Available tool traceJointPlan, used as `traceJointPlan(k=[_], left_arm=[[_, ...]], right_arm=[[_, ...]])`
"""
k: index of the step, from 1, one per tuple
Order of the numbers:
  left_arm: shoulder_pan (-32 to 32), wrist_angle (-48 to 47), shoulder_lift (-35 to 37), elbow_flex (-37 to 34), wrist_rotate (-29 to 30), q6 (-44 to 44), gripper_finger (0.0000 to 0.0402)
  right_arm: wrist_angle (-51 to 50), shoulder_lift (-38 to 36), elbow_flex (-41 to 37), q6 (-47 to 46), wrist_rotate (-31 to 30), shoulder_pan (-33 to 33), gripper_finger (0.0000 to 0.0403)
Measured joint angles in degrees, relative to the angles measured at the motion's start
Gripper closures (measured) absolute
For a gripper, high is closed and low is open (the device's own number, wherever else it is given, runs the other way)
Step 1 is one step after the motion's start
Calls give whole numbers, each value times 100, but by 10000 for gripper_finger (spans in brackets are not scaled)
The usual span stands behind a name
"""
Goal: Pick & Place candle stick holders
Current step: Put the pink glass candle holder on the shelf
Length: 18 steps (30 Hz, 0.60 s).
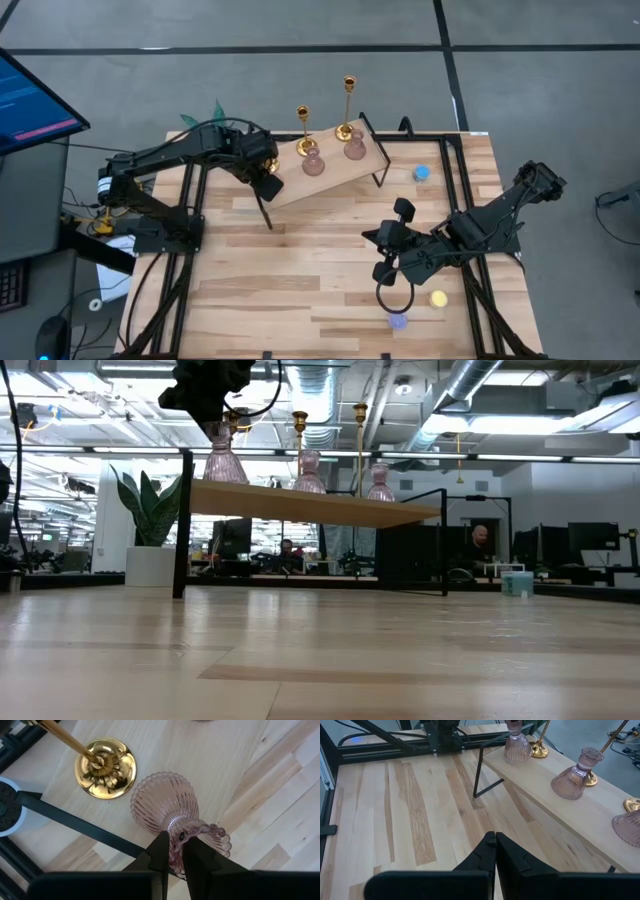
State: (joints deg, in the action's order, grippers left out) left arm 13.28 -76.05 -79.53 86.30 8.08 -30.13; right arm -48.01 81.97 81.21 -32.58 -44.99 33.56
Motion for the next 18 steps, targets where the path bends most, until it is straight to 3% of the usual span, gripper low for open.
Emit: traceJointPlan(k=[18], left_arm=[[-2, 66, -4, 0, 89, 138, 331]], right_arm=[[0, 0, 0, 2, 0, 0, 403]])
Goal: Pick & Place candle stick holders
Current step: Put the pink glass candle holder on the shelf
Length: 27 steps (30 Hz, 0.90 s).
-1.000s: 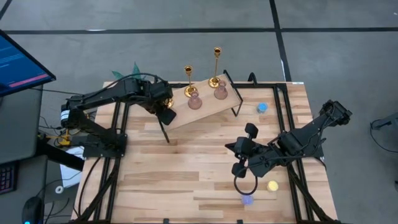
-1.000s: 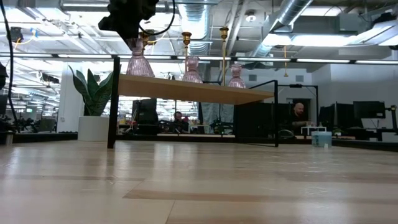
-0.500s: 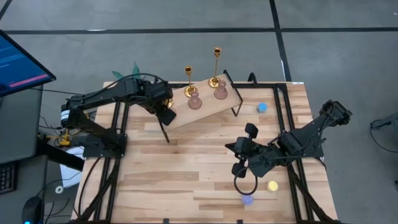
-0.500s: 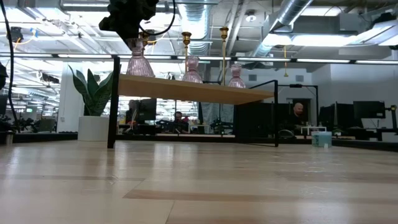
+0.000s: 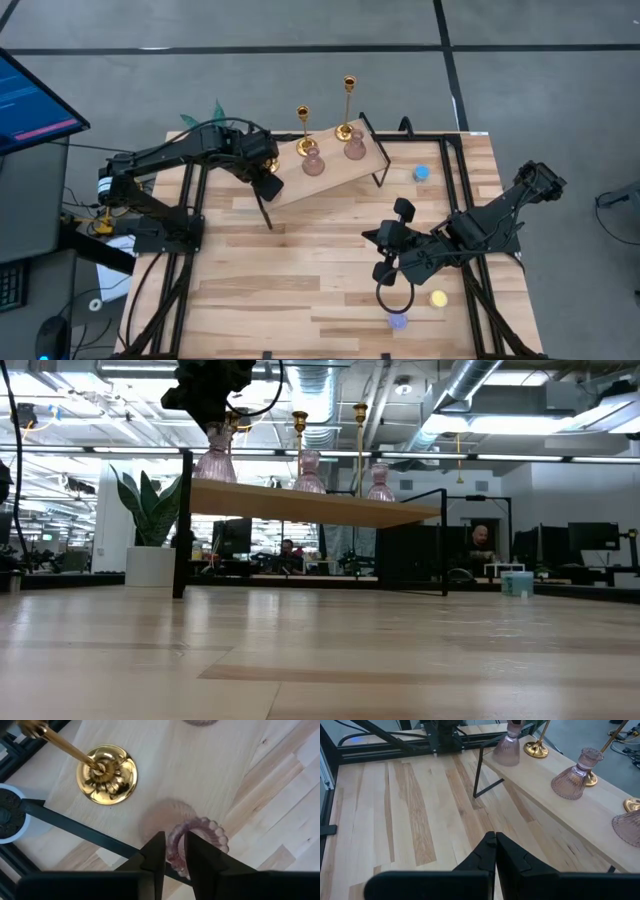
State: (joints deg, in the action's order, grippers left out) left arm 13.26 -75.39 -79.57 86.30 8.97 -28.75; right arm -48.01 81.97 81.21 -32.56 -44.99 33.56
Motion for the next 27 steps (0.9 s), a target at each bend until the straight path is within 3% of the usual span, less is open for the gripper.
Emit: traceJointPlan(k=[13, 22, 25, 27], left_arm=[[-2, 377, 38, -4, -13, 227, 297], [-26, 387, 626, -4, -77, 348, 293], [-196, 388, 984, -4, -296, 264, 310], [-501, 397, 1191, -4, -258, 257, 342]], right_arm=[[0, 0, 0, 0, 0, -2, 403], [0, 0, 0, -2, 0, -2, 403], [0, 0, -1, -35, 3, -2, 403], [0, 0, -2, -38, 7, -2, 403]])
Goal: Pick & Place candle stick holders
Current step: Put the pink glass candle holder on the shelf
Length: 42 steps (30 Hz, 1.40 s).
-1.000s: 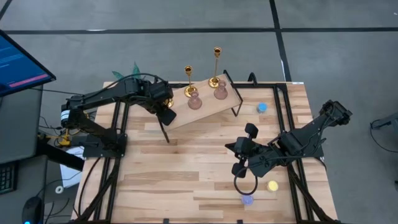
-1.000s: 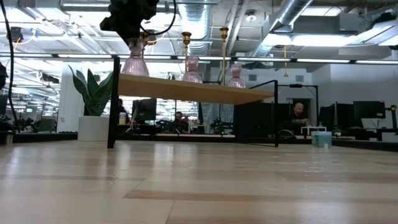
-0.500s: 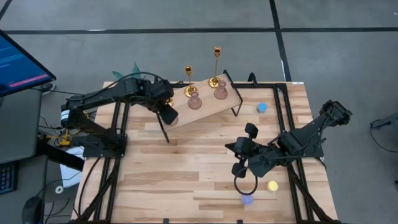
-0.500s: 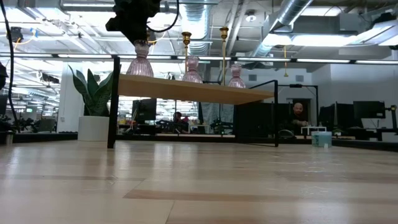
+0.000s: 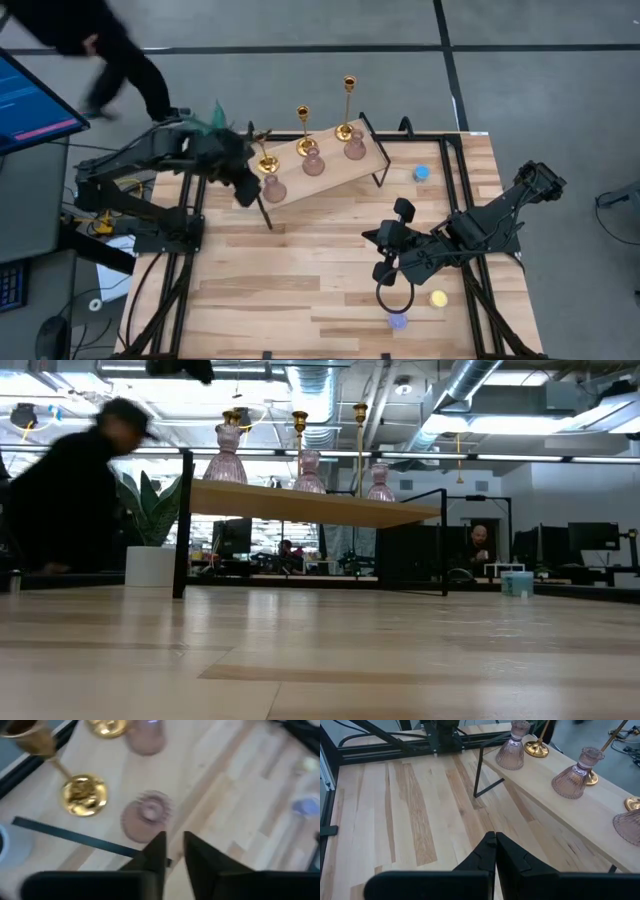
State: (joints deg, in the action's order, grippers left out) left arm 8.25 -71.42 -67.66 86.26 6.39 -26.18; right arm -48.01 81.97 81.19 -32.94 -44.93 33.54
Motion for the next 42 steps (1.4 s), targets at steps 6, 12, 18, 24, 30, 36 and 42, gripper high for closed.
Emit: traceJointPlan(k=[6, 12, 18, 24, 30, 36, 42], left_arm=[[-1825, 719, 504, -233, 2044, -407, 397], [-3588, 2649, 923, -1676, 3537, -428, 399], [-3974, 4344, 989, -3191, 3823, -368, 400], [-3714, 5399, 986, -3968, 3988, 62, 400], [-3150, 5495, 991, -4275, 3990, 212, 401], [-2617, 5707, 991, -4441, 3699, 504, 401], [-2180, 5825, 991, -4614, 3639, 648, 401]], right_arm=[[8, 13, -1, -14, 0, 0, 403], [55, 161, 8, -14, -9, 13, 403], [17, 283, -2, -17, 122, 17, 403], [16, 341, -3, -32, 156, 17, 403], [19, 330, -3, -14, 153, -2, 403], [13, 330, -3, -8, 146, -2, 403], [0, 331, -3, 36, 144, 0, 403]])
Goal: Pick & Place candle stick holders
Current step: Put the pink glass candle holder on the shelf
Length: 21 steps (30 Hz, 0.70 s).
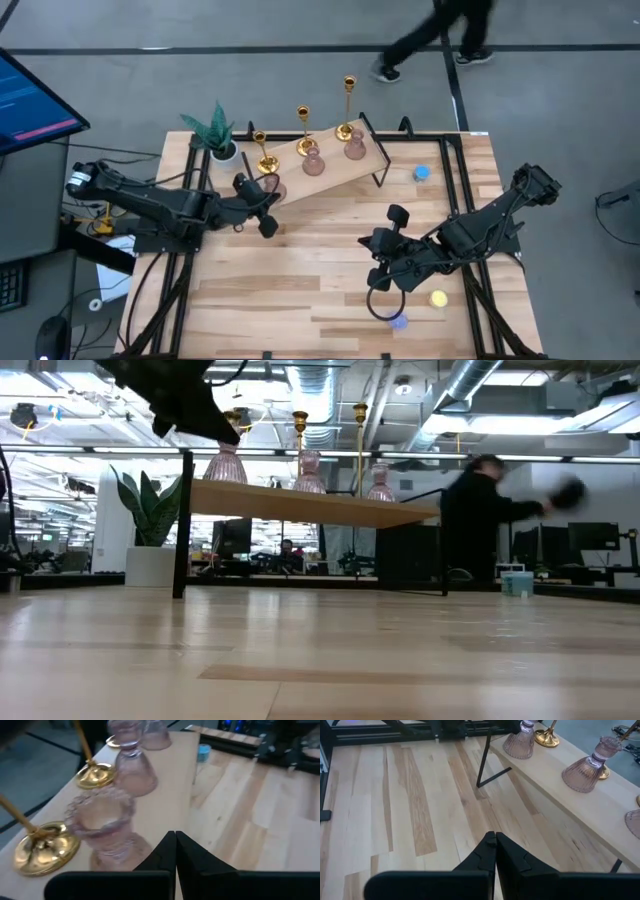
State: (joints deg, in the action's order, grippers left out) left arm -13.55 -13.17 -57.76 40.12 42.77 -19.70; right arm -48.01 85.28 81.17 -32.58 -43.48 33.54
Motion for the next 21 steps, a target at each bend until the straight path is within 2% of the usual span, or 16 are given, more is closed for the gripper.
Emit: traceJointPlan(k=[5, 10, 15, 21], left_arm=[[281, 21, -2, -77, -253, 142, 401], [563, 90, -2, -77, -266, 392, 401], [863, 119, -2, -77, -584, 593, 401], [1143, 174, -2, -77, -613, 840, 401]], right_arm=[[0, -1, 0, 2, -2, 0, 403], [0, -1, 0, 3, -4, 0, 403], [0, -1, 0, 2, -4, 0, 403], [0, -1, 0, 2, -4, 0, 403]])
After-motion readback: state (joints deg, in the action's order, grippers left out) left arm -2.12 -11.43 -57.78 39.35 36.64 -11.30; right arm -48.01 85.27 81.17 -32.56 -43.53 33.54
